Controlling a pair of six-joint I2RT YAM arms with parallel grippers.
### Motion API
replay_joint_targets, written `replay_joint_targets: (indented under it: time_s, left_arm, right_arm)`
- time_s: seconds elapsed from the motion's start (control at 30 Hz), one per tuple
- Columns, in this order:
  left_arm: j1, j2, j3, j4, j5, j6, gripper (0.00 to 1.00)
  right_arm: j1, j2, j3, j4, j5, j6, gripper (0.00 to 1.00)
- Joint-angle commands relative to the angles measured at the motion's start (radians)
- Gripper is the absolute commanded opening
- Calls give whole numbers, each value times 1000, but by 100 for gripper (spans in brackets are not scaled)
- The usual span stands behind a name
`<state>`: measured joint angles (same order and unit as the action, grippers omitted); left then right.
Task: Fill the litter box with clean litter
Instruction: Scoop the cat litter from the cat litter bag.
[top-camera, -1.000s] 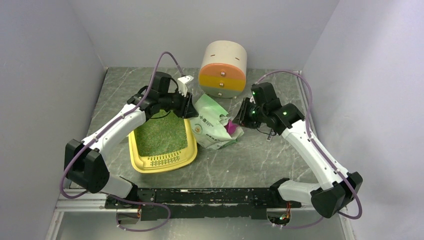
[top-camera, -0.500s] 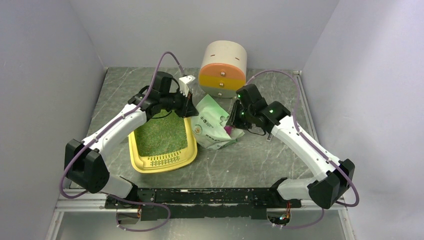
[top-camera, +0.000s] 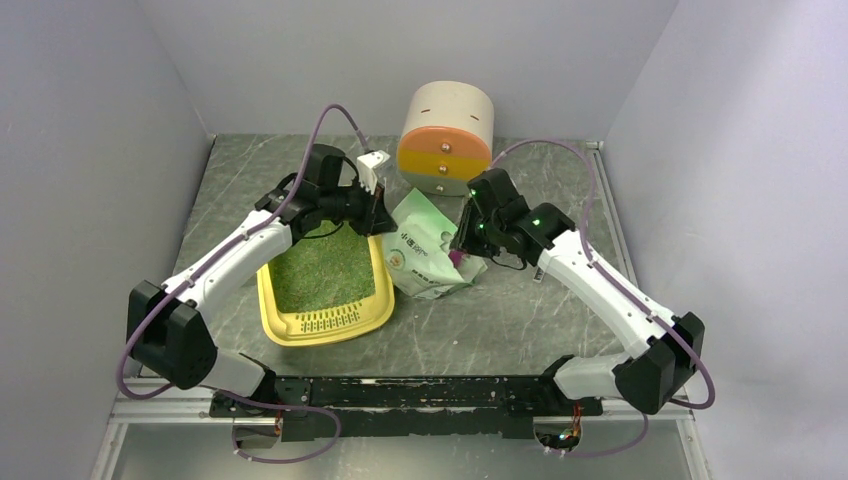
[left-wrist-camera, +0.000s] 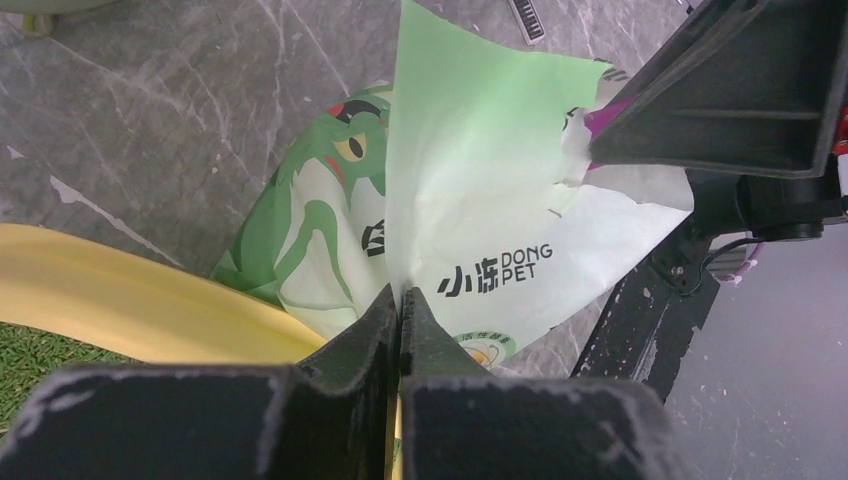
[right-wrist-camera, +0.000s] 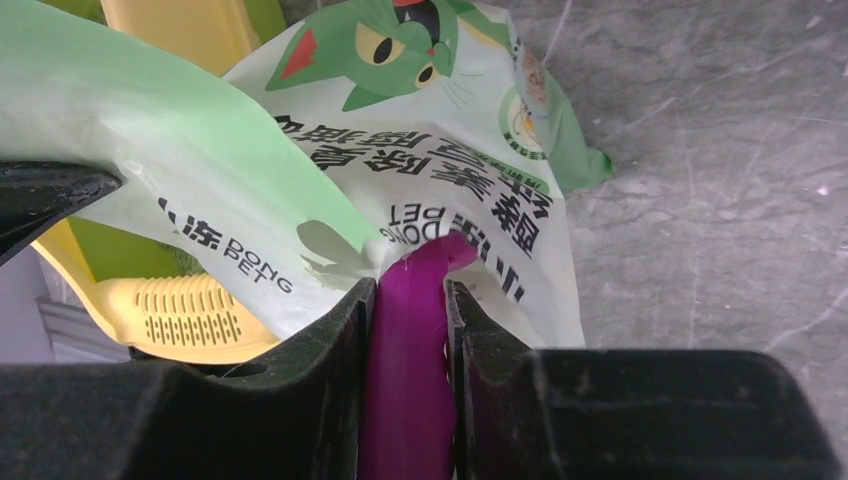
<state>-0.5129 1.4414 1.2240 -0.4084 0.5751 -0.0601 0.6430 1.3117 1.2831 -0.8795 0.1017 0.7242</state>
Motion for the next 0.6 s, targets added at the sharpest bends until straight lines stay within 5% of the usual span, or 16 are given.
replay_joint_targets:
  time_s: [0.0,0.27,0.57]
  left_arm:
    - [-7,-52,1,28,14,-14,10]
    - [-7,-39,12,1,10,-10,39]
    - [-8,-9,23,-14,70,0,44]
  right_arm:
    - [-1,25,-93,70,-31,-15,0]
    - [-19,-23,-192,219,-108,21,0]
    - [-158,-151,-375,473,-371,117,0]
